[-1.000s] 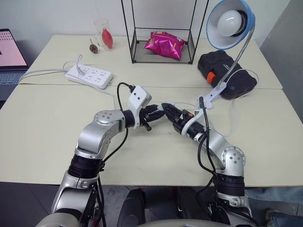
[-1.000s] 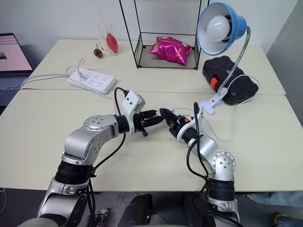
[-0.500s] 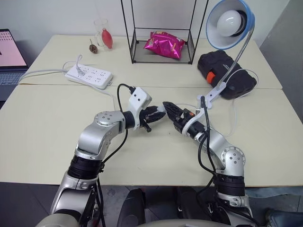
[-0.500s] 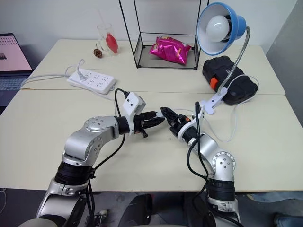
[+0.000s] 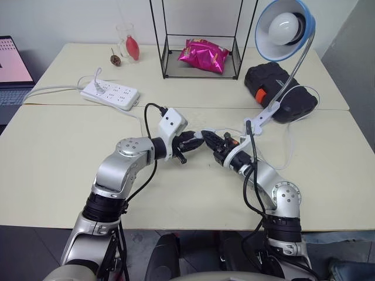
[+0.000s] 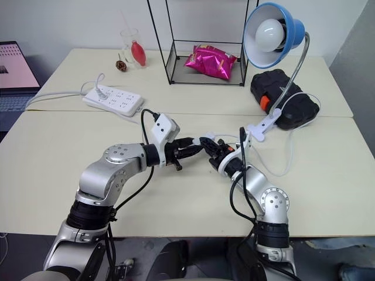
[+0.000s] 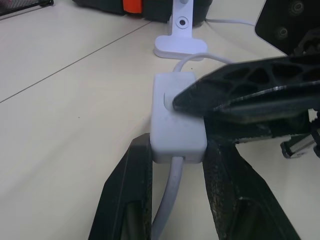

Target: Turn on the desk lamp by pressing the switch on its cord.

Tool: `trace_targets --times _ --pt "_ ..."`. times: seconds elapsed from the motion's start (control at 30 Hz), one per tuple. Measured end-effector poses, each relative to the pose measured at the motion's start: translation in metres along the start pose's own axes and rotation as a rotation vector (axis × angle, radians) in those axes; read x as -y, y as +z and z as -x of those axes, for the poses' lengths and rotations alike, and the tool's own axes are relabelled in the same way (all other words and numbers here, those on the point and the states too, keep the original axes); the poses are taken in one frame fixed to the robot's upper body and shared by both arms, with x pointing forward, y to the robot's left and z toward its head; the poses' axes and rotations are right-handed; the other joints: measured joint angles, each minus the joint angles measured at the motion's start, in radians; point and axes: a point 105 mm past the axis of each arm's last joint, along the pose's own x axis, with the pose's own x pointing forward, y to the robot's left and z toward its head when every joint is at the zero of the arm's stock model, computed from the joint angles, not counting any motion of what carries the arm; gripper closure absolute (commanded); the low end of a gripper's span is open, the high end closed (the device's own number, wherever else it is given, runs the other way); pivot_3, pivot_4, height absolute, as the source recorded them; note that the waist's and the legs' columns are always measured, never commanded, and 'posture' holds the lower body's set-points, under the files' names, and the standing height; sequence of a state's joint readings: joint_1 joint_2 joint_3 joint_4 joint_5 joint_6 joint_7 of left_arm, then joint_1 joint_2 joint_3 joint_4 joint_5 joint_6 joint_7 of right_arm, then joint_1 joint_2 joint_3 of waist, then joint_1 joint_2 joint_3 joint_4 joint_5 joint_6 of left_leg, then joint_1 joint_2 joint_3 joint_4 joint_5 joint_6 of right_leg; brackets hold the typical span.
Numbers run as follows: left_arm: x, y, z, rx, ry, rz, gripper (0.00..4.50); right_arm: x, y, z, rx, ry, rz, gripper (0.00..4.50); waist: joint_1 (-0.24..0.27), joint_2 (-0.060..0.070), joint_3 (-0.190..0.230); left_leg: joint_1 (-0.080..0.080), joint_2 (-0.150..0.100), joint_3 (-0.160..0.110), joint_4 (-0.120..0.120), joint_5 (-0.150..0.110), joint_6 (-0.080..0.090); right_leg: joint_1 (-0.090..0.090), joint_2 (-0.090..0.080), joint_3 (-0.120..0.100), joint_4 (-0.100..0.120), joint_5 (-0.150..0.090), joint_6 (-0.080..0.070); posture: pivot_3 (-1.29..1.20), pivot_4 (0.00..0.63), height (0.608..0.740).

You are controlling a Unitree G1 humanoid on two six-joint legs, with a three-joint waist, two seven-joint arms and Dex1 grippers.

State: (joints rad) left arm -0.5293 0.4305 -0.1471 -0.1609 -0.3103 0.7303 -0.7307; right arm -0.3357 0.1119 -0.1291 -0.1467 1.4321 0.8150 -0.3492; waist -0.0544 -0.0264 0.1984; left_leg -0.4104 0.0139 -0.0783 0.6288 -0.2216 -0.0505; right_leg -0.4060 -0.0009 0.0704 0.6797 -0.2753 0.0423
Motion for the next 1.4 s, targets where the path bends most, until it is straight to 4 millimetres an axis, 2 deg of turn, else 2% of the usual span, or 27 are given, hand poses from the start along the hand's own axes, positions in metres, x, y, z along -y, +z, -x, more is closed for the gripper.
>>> trace_targets --times 0.4,0.43,0.47,0.67,0.8,0.93,1.07,1.17,1.33,1.4 --pt "0.0 0.001 0.0 0.005 0.0 -0.004 3.42 -0.001 0.001 0.0 0.0 0.011 0.01 3.93 0.0 0.0 0.0 0.0 0.0 0.0 0.0 0.0 0.0 0.0 0.0 0.0 0.0 0.0 0.0 0.0 0.15 0.74" --pt "0.0 0.001 0.0 0.006 0.0 -0.005 3.42 -0.001 0.001 0.001 -0.001 0.012 0.014 3.23 0.0 0.0 0.0 0.0 0.0 0.0 0.0 0.0 0.0 0.0 0.0 0.0 0.0 0.0 0.0 0.0 0.15 0.74" --pt "0.001 0.001 0.0 0.005 -0.002 -0.008 3.42 0.0 0.001 0.001 -0.002 0.009 0.02 3.1 0.0 0.0 0.0 0.0 0.0 0.0 0.0 0.0 0.0 0.0 0.0 0.0 0.0 0.0 0.0 0.0 0.15 0.74" --pt "0.001 0.001 -0.001 0.005 0.0 -0.023 3.43 0.004 -0.001 0.004 -0.041 -0.001 0.094 1.72 0.0 0.0 0.0 0.0 0.0 0.0 0.0 0.0 0.0 0.0 0.0 0.0 0.0 0.0 0.0 0.0 0.15 0.74" --pt "0.001 0.0 -0.002 0.002 0.005 -0.061 3.43 0.006 -0.008 0.018 -0.129 0.006 0.251 0.83 0.0 0.0 0.0 0.0 0.0 0.0 0.0 0.0 0.0 0.0 0.0 0.0 0.0 0.0 0.0 0.0 0.15 0.74" --pt "0.001 -0.003 -0.005 -0.001 0.009 -0.101 3.43 0.015 -0.013 0.047 -0.249 -0.019 0.489 0.0 0.004 0.0 0.0 -0.001 -0.001 0.0 0.001 0.0 0.0 0.0 -0.001 0.0 -0.001 -0.001 0.001 0.0 0.15 0.74" --pt "0.0 -0.01 -0.009 -0.009 0.006 -0.116 3.43 0.017 -0.005 0.069 -0.32 -0.044 0.728 0.0 0.005 0.0 0.0 -0.001 -0.001 0.0 0.001 0.0 0.0 0.0 0.0 0.0 -0.001 -0.001 0.002 0.0 0.15 0.74" --pt "-0.002 -0.019 -0.013 -0.022 -0.005 -0.128 3.43 0.015 0.005 0.085 -0.393 -0.053 0.995 0.0 0.005 0.0 0.0 -0.001 -0.001 0.0 0.002 0.0 0.0 0.0 0.0 0.0 -0.001 -0.001 0.002 0.0 0.15 0.74" --pt "0.001 -0.037 -0.024 -0.047 -0.042 -0.151 3.43 0.002 0.014 0.091 -0.459 0.024 1.315 0.0 0.007 0.0 0.0 0.0 -0.001 0.0 0.002 0.0 0.0 0.0 0.0 0.0 -0.001 -0.001 0.002 0.0 0.15 0.74" --pt "0.0 -0.042 -0.025 -0.057 -0.052 -0.153 3.43 0.0 0.018 0.092 -0.46 0.032 1.363 0.0 0.008 0.0 0.0 -0.001 -0.001 0.0 0.002 0.0 0.0 0.0 0.0 0.0 -0.001 -0.001 0.002 0.0 0.15 0.74"
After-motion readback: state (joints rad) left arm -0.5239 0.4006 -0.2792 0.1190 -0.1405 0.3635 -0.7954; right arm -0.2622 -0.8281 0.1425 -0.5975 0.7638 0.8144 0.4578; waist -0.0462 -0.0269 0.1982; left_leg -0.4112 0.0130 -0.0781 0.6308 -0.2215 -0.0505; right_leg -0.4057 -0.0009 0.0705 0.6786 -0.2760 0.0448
